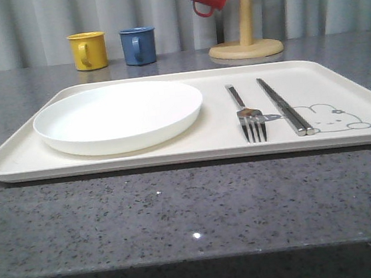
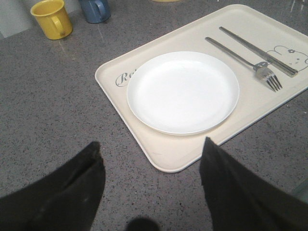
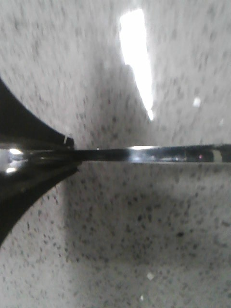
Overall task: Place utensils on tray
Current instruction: 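Move the right gripper to the steel spoon and grasp it, then lower the spoon onto the tray beside the chopsticks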
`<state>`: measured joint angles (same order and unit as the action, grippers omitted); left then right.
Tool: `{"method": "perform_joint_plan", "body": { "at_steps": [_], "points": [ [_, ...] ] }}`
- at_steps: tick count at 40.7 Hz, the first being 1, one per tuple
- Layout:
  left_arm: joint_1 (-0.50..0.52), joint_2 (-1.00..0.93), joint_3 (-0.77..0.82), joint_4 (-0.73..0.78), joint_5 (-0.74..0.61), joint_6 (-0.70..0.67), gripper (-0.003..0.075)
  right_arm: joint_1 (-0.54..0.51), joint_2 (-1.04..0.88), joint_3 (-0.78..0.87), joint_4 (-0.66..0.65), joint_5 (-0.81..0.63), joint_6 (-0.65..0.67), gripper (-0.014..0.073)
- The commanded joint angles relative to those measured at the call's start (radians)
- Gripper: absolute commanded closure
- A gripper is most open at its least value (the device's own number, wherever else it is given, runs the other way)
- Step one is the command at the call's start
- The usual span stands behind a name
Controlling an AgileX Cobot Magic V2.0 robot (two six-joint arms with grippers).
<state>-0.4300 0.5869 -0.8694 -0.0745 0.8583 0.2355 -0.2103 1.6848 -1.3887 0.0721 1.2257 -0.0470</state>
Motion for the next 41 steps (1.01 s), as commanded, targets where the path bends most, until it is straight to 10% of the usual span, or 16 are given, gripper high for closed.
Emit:
{"method": "perform_joint_plan", "body": {
  "at_steps": [1, 19, 41],
  "points": [
    [0.001, 0.002, -0.025, -0.007, -0.073, -0.011, 0.0300, 0.028, -0.107, -0.039, 0.100, 0.099, -0.012, 0.0604],
    [0.001, 0.002, -0.025, -0.007, -0.073, -0.011, 0.0300, 0.389, -0.115, -0.039, 0.189, 0.009, 0.161, 0.0604],
    [0.001, 0.002, -0.025, -0.007, -0.073, -0.011, 0.0300, 0.395, -0.003, -0.039, 0.172, -0.086, 0.260, 0.0557]
  ]
}}
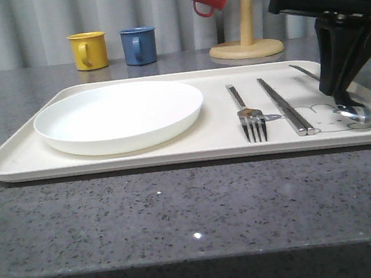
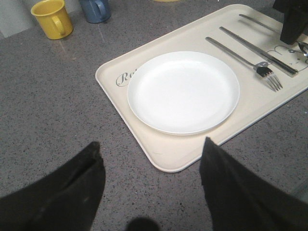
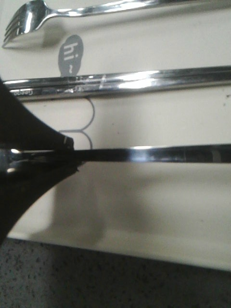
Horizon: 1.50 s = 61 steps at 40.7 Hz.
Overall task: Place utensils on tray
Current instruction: 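Lower the spoon onto the tray beside the chopsticks, then open the right gripper and withdraw it from the spoon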
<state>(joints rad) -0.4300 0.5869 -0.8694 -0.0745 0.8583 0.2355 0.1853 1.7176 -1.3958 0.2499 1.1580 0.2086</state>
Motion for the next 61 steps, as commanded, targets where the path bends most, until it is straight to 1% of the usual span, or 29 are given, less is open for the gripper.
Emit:
{"method": "perform_joint_plan", "body": {
  "at_steps": [1, 4, 11, 18, 23, 25, 33, 39, 47, 61],
  "points": [
    [0.001, 0.002, -0.025, -0.007, -0.073, -0.011, 0.0300, 0.000, -0.036, -0.032, -0.011, -0.018, 0.004, 0.0544],
    [0.001, 0.002, -0.025, -0.007, -0.073, -0.011, 0.0300, 0.000, -0.028, -0.032, -0.021, -0.018, 0.004, 0.0505],
    [0.001, 0.002, -0.025, -0.007, -0.073, -0.011, 0.0300, 0.000, -0.010, -0.032, -0.021, -0.022, 0.004, 0.0449],
    [0.001, 0.002, -0.025, -0.007, -0.073, -0.011, 0.0300, 0.000, -0.025, -0.032, -0.021, -0.025, 0.004, 0.0340],
    [0.001, 0.002, -0.025, -0.007, -0.073, -0.011, 0.0300, 0.000, -0.068, -0.032, -0.026, -0.041, -0.003, 0.0344],
    [0.001, 0.002, -0.025, -0.007, -0.073, -0.011, 0.0300, 0.000, -0.095, -0.032, -0.027, -0.051, -0.034, 0.0344],
    [0.001, 0.002, -0.025, -0.007, -0.073, -0.011, 0.0300, 0.000, -0.271, -0.016, -0.027, -0.055, -0.209, 0.0344],
    [0.001, 0.002, -0.025, -0.007, -0.073, -0.011, 0.0300, 0.000, -0.442, 0.049, -0.040, -0.051, -0.278, 0.0344],
    [0.001, 0.002, -0.025, -0.007, -0.073, -0.011, 0.0300, 0.000, -0.665, 0.170, -0.128, -0.042, -0.279, 0.0344],
    [0.001, 0.002, -0.025, -0.007, -0.075, -0.011, 0.0300, 0.000, -1.066, 0.420, -0.127, -0.043, -0.279, 0.0344]
  ]
}}
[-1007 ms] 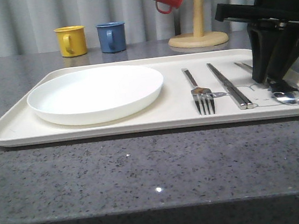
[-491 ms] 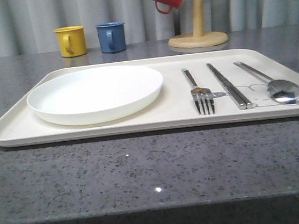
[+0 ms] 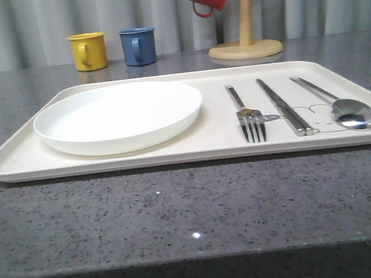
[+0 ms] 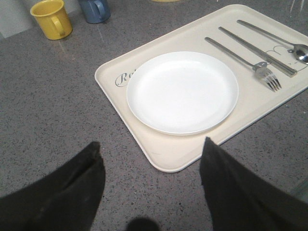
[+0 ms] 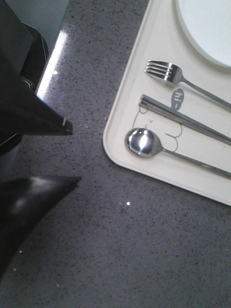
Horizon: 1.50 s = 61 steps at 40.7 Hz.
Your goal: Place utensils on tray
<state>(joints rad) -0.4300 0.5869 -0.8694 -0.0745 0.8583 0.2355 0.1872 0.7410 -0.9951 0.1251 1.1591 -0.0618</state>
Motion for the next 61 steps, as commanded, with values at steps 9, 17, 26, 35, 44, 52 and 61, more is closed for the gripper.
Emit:
{"method": "perform_joint_plan", "body": {
  "at_steps": [9, 17, 26, 35, 44, 52, 61],
  "points": [
    [0.001, 0.002, -0.025, -0.007, -0.076, -0.011, 0.0300, -0.004, -0.321, 0.109, -0.007, -0.068, -0.009, 0.0344],
    [0.001, 0.002, -0.025, -0.007, -0.076, -0.011, 0.0300, -0.004, -0.413, 0.118, -0.015, -0.071, 0.009, 0.0344],
    [0.001, 0.002, -0.025, -0.007, -0.076, -0.011, 0.0309, -0.004, -0.412, 0.119, -0.015, -0.074, 0.019, 0.0404],
    [0.001, 0.002, -0.025, -0.007, -0.076, -0.011, 0.0580, -0.004, -0.412, 0.121, -0.015, -0.083, 0.019, 0.0696],
    [0.001, 0.002, -0.025, -0.007, -0.076, -0.011, 0.0740, -0.004, -0.412, 0.121, -0.015, -0.089, 0.019, 0.0709],
    [0.001, 0.002, -0.025, -0.007, -0.076, -0.011, 0.0740, -0.004, -0.412, 0.121, -0.015, -0.089, 0.019, 0.0709],
    [0.077, -0.138, 0.048, -0.006, -0.111, -0.011, 0.0740, -0.004, -0.412, 0.121, -0.015, -0.089, 0.019, 0.0709]
  ]
}}
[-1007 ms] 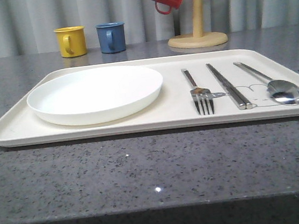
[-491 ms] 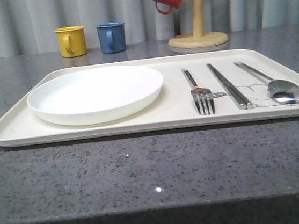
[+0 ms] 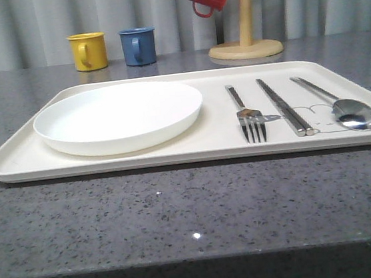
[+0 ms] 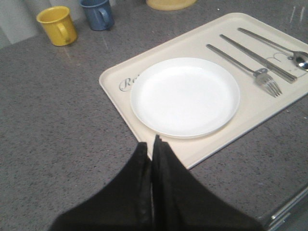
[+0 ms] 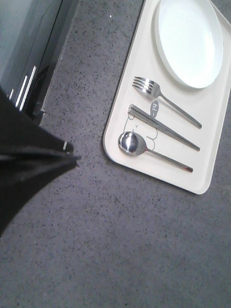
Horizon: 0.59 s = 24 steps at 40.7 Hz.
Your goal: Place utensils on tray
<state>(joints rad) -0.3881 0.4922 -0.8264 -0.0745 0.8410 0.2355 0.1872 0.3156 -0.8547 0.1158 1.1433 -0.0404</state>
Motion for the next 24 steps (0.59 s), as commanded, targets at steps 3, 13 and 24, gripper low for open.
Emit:
{"method": "perform_joint_plan", "body": {
  "at_steps": [3, 13, 24],
  "points": [
    [0.111, -0.122, 0.096, 0.032, -0.168, -0.011, 0.0740, -0.004, 0.014, -0.019, -0.006, -0.073, -0.002, 0.0709],
    [0.257, -0.380, 0.543, 0.047, -0.597, -0.119, 0.0740, -0.004, 0.014, -0.019, -0.006, -0.073, -0.002, 0.0709],
    [0.314, -0.518, 0.831, 0.100, -0.888, -0.245, 0.0740, -0.004, 0.014, -0.019, -0.006, -0.071, -0.002, 0.0709]
  ]
}}
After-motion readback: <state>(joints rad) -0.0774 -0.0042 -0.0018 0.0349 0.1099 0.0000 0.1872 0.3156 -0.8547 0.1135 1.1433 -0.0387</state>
